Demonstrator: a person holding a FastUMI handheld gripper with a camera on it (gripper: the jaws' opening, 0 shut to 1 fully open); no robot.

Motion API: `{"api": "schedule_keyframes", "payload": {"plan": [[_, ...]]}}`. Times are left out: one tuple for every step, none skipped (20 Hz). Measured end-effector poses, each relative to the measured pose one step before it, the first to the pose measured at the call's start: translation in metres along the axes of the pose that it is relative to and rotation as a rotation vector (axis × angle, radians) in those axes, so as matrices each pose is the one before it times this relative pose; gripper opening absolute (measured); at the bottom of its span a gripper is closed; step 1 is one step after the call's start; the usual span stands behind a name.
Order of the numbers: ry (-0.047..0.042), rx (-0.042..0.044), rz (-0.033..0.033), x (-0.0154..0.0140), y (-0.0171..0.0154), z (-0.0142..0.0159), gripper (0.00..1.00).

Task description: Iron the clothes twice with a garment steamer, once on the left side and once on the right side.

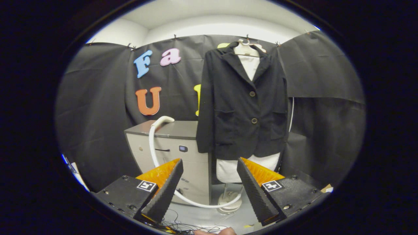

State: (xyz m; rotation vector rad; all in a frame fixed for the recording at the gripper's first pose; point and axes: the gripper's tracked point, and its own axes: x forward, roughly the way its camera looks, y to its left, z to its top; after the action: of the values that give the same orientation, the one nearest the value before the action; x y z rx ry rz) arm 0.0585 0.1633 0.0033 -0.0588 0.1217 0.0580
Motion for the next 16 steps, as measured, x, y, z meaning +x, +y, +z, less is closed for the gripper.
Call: {"api": "schedule_keyframes", "payload": {"plan": [[-0.00006, -0.00905, 0.01909, 0.00657, 0.00957, 0.00455, 1.00], [0.00351, -0.00650, 0.02254, 0.00774, 0.01041, 0.00408, 1.00], [0.00337, -0.00290, 0.02552, 0.00897, 0.00948, 0.00271, 1.00], [0.00567, -0.00099, 0.02506, 0.01026, 0.00890, 0.00327, 1.00], [0.00852, -0.00426, 0.02146, 0.00970, 0.00774, 0.00236, 1.00], [0.00750, -0.00120, 0.02296, 0.01159, 0.00805, 0.00352, 1.00], [0.01275, 0.00032, 0.02242, 0.01320, 0.00783, 0.00226, 1.00], [0.01058, 0.00737, 0.02812, 0.01514, 0.00835, 0.00416, 1.00], [0.00531, 0.01054, 0.03142, 0.01452, 0.01036, 0.00650, 1.00], [0.01484, 0.00255, 0.03002, 0.01682, 0.01017, 0.00603, 1.00], [0.01383, -0.00163, 0.02843, 0.01844, 0.00851, 0.00471, 1.00], [0.00640, -0.00198, 0.03086, 0.01802, 0.00885, 0.00942, 1.00], [0.00219, 0.00005, 0.02561, 0.01768, 0.00702, 0.00940, 1.00], [0.00581, -0.00106, 0.02205, 0.01787, 0.00567, 0.00891, 1.00], [0.01050, -0.00055, 0.01452, 0.01845, 0.00508, 0.00707, 1.00], [0.01671, -0.00533, 0.01348, 0.01636, 0.00483, 0.00353, 1.00]]}}
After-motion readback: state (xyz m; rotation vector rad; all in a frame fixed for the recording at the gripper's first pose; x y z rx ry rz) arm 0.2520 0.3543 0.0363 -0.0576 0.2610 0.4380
